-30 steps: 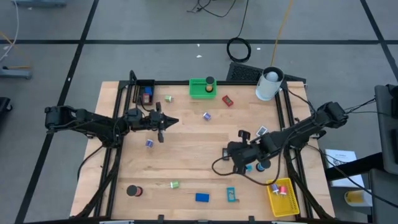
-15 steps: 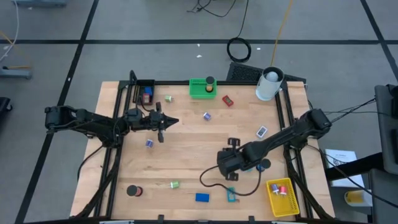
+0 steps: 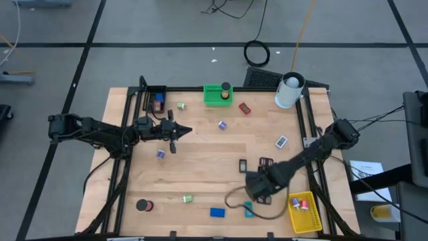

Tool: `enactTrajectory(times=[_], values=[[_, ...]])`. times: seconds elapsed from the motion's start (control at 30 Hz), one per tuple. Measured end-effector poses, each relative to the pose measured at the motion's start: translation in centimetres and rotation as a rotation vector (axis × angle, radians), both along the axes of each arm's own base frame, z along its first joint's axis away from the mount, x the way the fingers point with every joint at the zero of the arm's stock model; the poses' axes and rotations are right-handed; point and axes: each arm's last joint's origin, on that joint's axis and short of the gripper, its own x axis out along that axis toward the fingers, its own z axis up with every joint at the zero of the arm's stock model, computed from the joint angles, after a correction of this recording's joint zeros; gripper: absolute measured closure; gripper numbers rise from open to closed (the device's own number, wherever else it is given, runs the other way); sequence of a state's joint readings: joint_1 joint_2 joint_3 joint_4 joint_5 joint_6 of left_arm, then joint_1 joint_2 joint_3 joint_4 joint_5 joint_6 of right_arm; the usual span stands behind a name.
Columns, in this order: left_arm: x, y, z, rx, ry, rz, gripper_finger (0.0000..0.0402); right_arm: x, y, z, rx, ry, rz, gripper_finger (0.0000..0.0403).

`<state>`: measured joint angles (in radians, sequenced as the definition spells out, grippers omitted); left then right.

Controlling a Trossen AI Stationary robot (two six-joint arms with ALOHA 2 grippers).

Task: Pick & Place Office items
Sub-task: Put the blue charger adapter into the yellow basket

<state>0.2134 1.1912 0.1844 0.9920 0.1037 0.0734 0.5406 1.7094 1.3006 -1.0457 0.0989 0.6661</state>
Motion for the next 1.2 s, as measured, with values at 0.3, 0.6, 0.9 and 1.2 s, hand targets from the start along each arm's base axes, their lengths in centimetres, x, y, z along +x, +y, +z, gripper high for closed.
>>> enactTrajectory(times=[0.3, 0.6, 0.9, 1.2], values=[[0.0, 0.0, 0.0, 0.0, 0.0, 0.0, 0.038, -1.2, 1.2, -0.3, -0.025, 0.032, 0.048, 0.0176], [0.0, 0.0, 0.0, 0.0, 0.0, 0.0, 0.038, -1.8, -0.7, -3.6, 0.016, 0.121, 0.025, 0.0151], [0.0, 0.0, 0.0, 0.0, 0.0, 0.0, 0.038, -1.7, -2.3, -5.2, 0.022, 0.115, 0.057, 0.0175], [0.0, 0.0, 0.0, 0.0, 0.0, 0.0, 0.038, -2.0, -2.8, -6.4, 0.025, 0.115, 0.071, 0.0251]])
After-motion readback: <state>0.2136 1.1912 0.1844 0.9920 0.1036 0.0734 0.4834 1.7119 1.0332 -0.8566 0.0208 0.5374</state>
